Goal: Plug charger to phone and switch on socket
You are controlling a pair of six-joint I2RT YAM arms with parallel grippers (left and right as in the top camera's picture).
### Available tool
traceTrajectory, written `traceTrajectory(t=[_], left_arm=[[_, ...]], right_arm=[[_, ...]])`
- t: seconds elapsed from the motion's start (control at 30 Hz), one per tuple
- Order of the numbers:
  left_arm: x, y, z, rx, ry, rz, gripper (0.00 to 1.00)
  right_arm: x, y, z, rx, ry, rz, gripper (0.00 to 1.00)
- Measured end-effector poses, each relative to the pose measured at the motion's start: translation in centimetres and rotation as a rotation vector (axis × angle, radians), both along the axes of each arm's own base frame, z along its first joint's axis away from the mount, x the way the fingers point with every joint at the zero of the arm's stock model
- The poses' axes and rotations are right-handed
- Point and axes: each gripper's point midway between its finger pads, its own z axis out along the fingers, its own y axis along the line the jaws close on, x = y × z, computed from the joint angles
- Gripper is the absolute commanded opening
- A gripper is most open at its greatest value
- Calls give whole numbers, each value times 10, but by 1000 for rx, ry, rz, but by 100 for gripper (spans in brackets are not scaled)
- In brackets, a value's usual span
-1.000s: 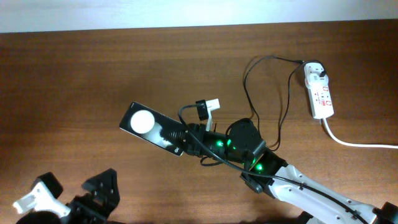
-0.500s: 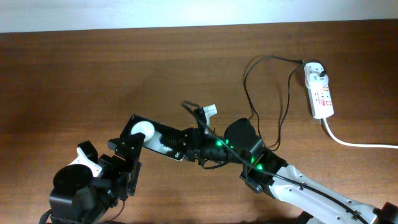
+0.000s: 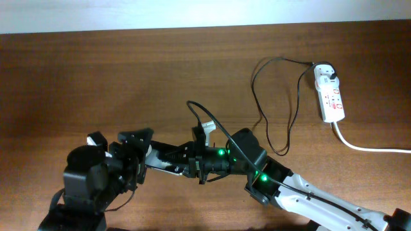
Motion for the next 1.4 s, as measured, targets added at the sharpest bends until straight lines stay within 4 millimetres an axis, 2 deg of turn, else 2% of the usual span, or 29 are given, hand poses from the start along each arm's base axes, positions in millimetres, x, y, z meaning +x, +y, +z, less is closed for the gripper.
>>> traceTrajectory(t=[0.17, 0.2, 0.37, 0.53, 0.6, 0.67, 0.73, 0.77, 0.87, 0.9, 0.97, 1.03, 1.07, 1.13, 1.17, 1.27, 1.4], left_arm=[[2, -1, -5, -20, 30, 14, 31], [2, -1, -5, -22, 31, 14, 23], [1, -2, -6, -37, 43, 16, 17], [2, -3, -4, -52, 39, 19, 4], [2, -4, -3, -59, 38, 16, 0], [1, -4, -4, -62, 45, 17, 0], [1, -4, -5, -65, 51, 16, 0], [1, -5, -5, -65, 52, 16, 0], [-1, -2, -10, -51, 72, 22, 0], [-3, 0, -15, -31, 84, 26, 0], [-2, 10, -20, 58, 68, 36, 0], [-2, 15, -23, 133, 50, 16, 0], [-1, 24, -27, 212, 41, 19, 0], [-4, 31, -32, 317, 31, -23, 0], [-6, 32, -34, 343, 33, -37, 0], [-25, 38, -54, 426, 121, -99, 0], [-46, 29, -68, 417, 195, -206, 0]], right_arm=[[5, -1, 4, 11, 1, -28, 4], [6, -1, 5, 14, -1, -34, 4], [10, -3, 7, 18, -3, -64, 4], [11, -3, 8, 30, 47, -75, 6], [11, -4, 9, 32, 51, -78, 18], [11, -4, 9, 28, 30, -78, 20], [12, -4, 9, 23, 14, -80, 27], [12, -4, 9, 23, 10, -80, 35], [12, -4, 5, 7, 7, -80, 67], [12, -4, -1, -17, 22, -83, 80], [11, -7, -23, -101, 87, -90, 92], [7, -14, -55, -224, 176, -98, 94], [6, -22, -75, -302, 211, -108, 95], [14, -40, -102, -422, 182, -144, 96], [17, -45, -105, -442, 165, -150, 100], [31, -73, -128, -577, 44, -161, 99], [27, -110, -160, -738, 97, -154, 99]])
